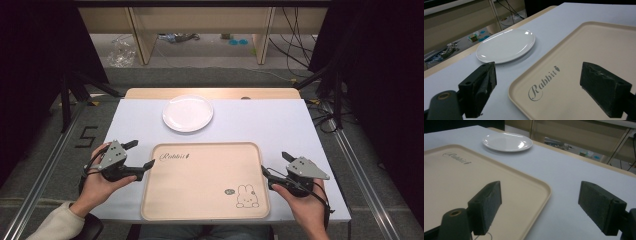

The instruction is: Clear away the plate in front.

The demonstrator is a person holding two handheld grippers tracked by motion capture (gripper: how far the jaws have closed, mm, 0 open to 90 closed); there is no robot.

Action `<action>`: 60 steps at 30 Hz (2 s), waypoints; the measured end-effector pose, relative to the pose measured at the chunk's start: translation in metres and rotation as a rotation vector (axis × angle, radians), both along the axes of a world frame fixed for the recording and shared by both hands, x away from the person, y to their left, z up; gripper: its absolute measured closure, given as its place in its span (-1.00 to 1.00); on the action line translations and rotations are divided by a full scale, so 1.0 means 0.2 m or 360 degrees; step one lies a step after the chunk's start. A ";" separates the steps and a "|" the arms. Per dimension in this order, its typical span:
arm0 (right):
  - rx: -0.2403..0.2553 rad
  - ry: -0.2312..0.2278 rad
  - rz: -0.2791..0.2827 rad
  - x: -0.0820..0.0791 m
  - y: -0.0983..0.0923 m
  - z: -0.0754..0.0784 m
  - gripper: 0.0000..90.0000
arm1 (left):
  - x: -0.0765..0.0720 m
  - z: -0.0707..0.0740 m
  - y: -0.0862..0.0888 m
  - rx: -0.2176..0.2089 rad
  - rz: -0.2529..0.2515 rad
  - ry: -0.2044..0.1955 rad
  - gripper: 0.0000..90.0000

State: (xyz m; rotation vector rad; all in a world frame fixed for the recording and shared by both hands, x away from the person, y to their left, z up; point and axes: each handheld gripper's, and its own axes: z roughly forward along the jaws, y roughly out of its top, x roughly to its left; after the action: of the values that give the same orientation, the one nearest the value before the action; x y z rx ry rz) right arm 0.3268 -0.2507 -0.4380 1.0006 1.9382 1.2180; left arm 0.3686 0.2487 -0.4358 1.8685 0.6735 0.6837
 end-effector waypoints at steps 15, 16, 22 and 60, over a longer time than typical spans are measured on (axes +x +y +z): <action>-0.0047 -0.0013 -0.0012 -0.01 0.00 0.00 -0.56 | 0.07 0.00 -0.10 0.0311 0.0039 -0.0035 -0.63; -0.0047 -0.0017 -0.0021 -0.01 0.00 0.00 -0.56 | 0.09 0.00 -0.12 0.0323 0.0036 -0.0028 -0.63; -0.0057 -0.0003 -0.0017 -0.02 0.00 0.00 -0.56 | 0.16 0.01 -0.17 0.0375 0.0013 -0.0056 -0.62; -0.0035 0.0005 0.0004 -0.02 0.01 0.00 -0.57 | 0.42 0.01 -0.29 0.0581 0.0043 -0.0060 -0.62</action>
State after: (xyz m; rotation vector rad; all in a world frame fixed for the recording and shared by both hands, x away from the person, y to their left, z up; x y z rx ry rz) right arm 0.3236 -0.2489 -0.4382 0.9897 1.9521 1.1948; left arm 0.4526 0.1909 -0.4339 2.1754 0.5783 0.9044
